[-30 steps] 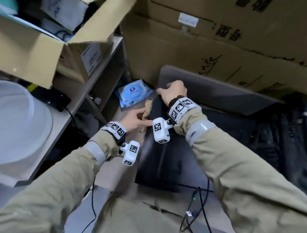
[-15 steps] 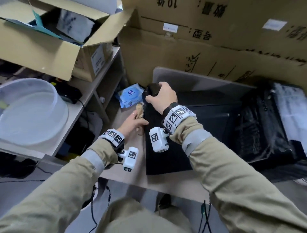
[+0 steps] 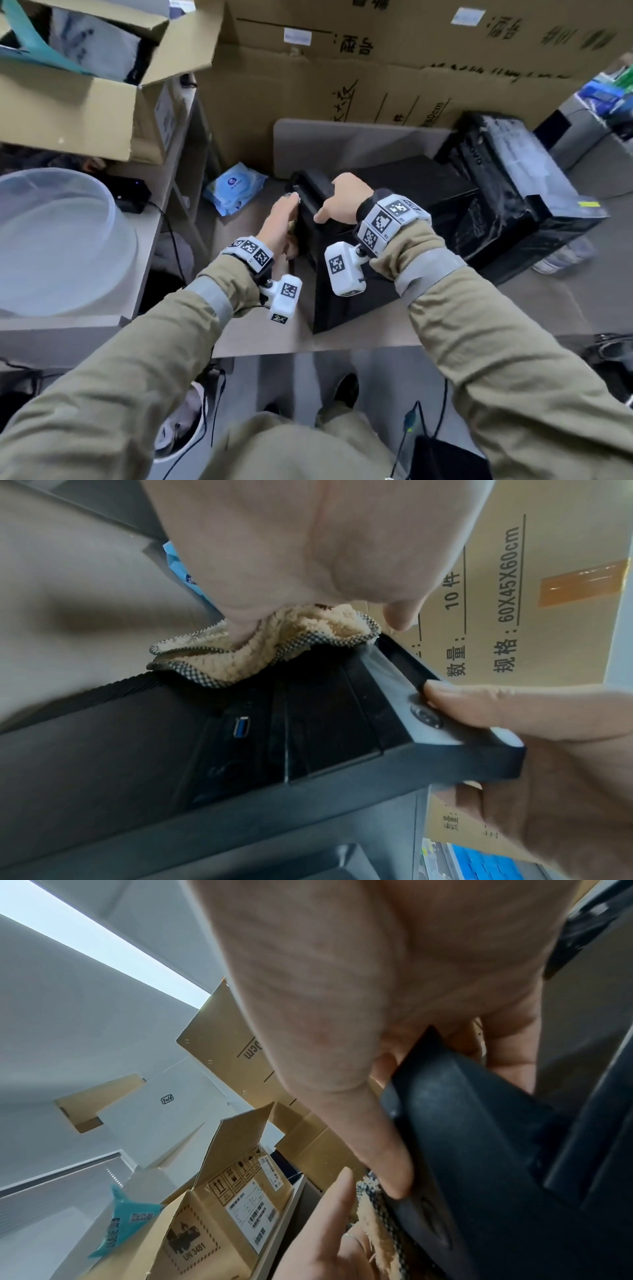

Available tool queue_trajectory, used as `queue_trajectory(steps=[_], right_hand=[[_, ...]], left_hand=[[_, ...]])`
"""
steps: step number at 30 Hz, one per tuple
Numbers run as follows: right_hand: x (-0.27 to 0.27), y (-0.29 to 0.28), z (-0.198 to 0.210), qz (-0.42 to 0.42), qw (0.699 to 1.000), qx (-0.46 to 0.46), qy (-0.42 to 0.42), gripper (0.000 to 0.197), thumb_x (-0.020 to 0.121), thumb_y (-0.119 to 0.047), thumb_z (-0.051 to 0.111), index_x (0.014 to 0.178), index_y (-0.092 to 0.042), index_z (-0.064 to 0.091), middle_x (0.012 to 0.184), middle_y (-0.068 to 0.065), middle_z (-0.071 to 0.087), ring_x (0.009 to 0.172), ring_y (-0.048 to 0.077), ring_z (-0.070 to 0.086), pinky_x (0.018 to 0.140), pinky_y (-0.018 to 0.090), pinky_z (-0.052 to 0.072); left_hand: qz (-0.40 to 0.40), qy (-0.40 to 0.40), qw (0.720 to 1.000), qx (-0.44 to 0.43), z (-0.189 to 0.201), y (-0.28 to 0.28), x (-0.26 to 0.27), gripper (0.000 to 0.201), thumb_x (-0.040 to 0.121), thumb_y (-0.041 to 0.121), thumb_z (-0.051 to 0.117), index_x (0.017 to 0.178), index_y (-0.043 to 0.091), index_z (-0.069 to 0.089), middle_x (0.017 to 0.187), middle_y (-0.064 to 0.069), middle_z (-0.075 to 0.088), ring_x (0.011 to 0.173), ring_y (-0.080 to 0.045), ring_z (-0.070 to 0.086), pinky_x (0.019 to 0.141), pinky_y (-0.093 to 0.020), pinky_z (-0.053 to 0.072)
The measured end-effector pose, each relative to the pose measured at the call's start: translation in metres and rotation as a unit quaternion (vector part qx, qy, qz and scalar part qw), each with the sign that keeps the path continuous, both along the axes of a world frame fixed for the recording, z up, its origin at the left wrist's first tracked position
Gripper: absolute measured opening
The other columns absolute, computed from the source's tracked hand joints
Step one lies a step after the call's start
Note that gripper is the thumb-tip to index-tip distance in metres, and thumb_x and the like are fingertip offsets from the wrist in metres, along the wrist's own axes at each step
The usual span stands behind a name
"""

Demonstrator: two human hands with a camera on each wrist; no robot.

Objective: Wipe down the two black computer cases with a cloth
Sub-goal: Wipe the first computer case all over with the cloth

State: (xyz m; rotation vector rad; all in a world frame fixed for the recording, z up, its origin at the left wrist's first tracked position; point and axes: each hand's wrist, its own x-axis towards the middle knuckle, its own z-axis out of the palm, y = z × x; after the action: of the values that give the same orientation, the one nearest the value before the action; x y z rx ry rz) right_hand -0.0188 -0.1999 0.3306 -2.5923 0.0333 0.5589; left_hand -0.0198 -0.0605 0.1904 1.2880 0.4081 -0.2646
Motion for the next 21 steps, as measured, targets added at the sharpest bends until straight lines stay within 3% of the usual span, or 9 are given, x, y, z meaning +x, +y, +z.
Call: queue_trajectory(steps=[1,3,5,7,9,10,13,17,21], right_hand=[[-0.006,-0.003,-0.001,0.001,1.0,-0.002,0.001,0.067,0.079,-0.027,0.084,0.133,-0.004,0.052,0.124,0.012,0.062,0.111,0.032,0.062,0.094,0.039,0.051],[-0.019,-0.011,-0.004,0.007,1.0,-0.004,-0.001,0.058,0.078,-0.028,0.085,0.123,-0.006,0.057,0.115,0.009,0.065,0.106,0.031,0.064,0.087,0.037,0.052],[-0.031,-0.02,-0.009,0.023,1.0,-0.004,-0.007,0.051,0.076,-0.029,0.086,0.113,-0.008,0.058,0.106,0.007,0.064,0.097,0.028,0.063,0.079,0.035,0.049],[-0.042,-0.027,-0.013,0.036,0.999,0.0,-0.017,0.05,0.074,-0.028,0.086,0.112,-0.011,0.059,0.105,0.004,0.064,0.095,0.025,0.062,0.082,0.036,0.05],[-0.051,-0.033,-0.015,0.037,0.999,0.017,-0.028,0.05,0.073,-0.025,0.086,0.113,-0.015,0.059,0.105,0.001,0.065,0.096,0.024,0.063,0.087,0.038,0.051],[-0.055,-0.034,-0.016,0.039,0.998,0.025,-0.032,0.051,0.073,-0.024,0.086,0.115,-0.016,0.059,0.106,0.0,0.065,0.097,0.023,0.063,0.089,0.039,0.051],[-0.064,-0.039,-0.019,0.048,0.997,0.036,-0.042,0.056,0.073,-0.023,0.085,0.122,-0.018,0.059,0.11,-0.001,0.066,0.099,0.021,0.063,0.093,0.04,0.051],[-0.074,-0.043,-0.022,0.075,0.995,0.032,-0.05,0.062,0.074,-0.023,0.084,0.129,-0.019,0.056,0.118,-0.001,0.065,0.105,0.021,0.061,0.096,0.038,0.049],[-0.075,-0.041,-0.023,0.097,0.994,0.027,-0.051,0.061,0.072,-0.021,0.083,0.126,-0.024,0.056,0.114,-0.003,0.064,0.102,0.02,0.061,0.094,0.039,0.05]], left_hand=[[-0.007,-0.014,0.999,0.03,0.014,-0.005,-0.006,0.053,0.083,0.066,0.058,0.121,0.029,0.061,0.131,0.002,0.058,0.126,-0.019,0.051,0.113,-0.038,0.032],[-0.006,-0.037,0.996,0.078,0.017,-0.011,-0.005,0.066,0.096,0.054,0.049,0.152,0.022,0.034,0.158,0.001,0.031,0.144,-0.016,0.031,0.114,-0.03,0.024],[-0.01,-0.048,0.994,0.103,0.02,-0.015,-0.004,0.072,0.098,0.05,0.052,0.157,0.022,0.023,0.162,-0.001,0.023,0.145,-0.018,0.03,0.108,-0.023,0.024],[-0.025,-0.058,0.992,0.106,0.026,-0.019,-0.005,0.075,0.085,0.059,0.064,0.148,0.027,0.04,0.15,-0.004,0.044,0.134,-0.022,0.046,0.112,-0.031,0.033],[-0.046,-0.078,0.99,0.106,0.027,-0.021,-0.003,0.058,0.067,0.06,0.072,0.113,0.026,0.064,0.113,-0.006,0.066,0.108,-0.023,0.063,0.102,-0.041,0.049],[-0.042,-0.088,0.989,0.11,0.03,-0.02,-0.004,0.05,0.066,0.055,0.073,0.102,0.022,0.065,0.103,-0.005,0.068,0.1,-0.022,0.066,0.095,-0.038,0.052],[-0.033,-0.099,0.984,0.144,0.029,-0.018,-0.004,0.032,0.079,0.038,0.074,0.105,0.024,0.064,0.109,-0.001,0.07,0.105,-0.019,0.066,0.096,-0.036,0.052],[-0.068,-0.132,0.967,0.209,0.029,-0.014,-0.003,0.021,0.086,0.013,0.071,0.105,0.022,0.066,0.099,0.0,0.069,0.096,-0.015,0.062,0.09,-0.025,0.048],[-0.07,-0.133,0.964,0.218,0.025,0.001,-0.011,0.03,0.081,0.015,0.07,0.11,0.024,0.067,0.107,-0.003,0.071,0.103,-0.02,0.065,0.099,-0.034,0.05]])
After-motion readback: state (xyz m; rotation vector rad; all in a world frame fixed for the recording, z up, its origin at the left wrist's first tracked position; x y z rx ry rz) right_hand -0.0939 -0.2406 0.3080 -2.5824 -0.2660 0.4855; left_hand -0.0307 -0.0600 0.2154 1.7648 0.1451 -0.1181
